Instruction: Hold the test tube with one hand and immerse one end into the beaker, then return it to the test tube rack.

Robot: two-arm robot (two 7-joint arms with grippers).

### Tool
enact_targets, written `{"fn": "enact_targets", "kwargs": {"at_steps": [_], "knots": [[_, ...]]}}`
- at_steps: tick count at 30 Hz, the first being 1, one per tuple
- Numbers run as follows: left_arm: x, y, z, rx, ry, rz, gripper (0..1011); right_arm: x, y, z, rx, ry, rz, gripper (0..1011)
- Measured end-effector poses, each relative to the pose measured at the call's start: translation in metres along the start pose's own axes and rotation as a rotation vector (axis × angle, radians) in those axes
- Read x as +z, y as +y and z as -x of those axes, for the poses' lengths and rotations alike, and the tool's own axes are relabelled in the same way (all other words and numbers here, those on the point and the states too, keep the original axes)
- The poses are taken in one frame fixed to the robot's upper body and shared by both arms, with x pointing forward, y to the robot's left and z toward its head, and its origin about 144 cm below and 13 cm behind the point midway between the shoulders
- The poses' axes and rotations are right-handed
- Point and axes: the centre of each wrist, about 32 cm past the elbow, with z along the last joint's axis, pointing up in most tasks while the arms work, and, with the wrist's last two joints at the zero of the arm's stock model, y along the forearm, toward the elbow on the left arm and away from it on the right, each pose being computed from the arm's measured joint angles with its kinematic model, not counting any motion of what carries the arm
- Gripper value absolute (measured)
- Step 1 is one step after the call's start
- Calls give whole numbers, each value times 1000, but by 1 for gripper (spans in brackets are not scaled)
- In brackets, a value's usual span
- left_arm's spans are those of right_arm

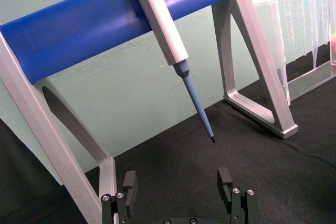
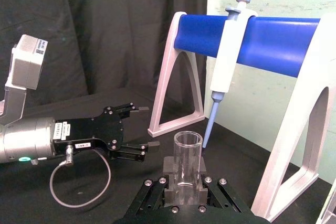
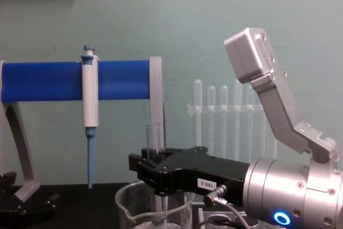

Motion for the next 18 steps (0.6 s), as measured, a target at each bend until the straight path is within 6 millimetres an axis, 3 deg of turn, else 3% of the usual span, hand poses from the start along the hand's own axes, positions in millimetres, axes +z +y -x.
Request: {"fn": "enact_targets", "kwargs": {"at_steps": [18], "knots": [[0,0,0,0,0,0,1000,0,0,0,0,0,0,224]]}}
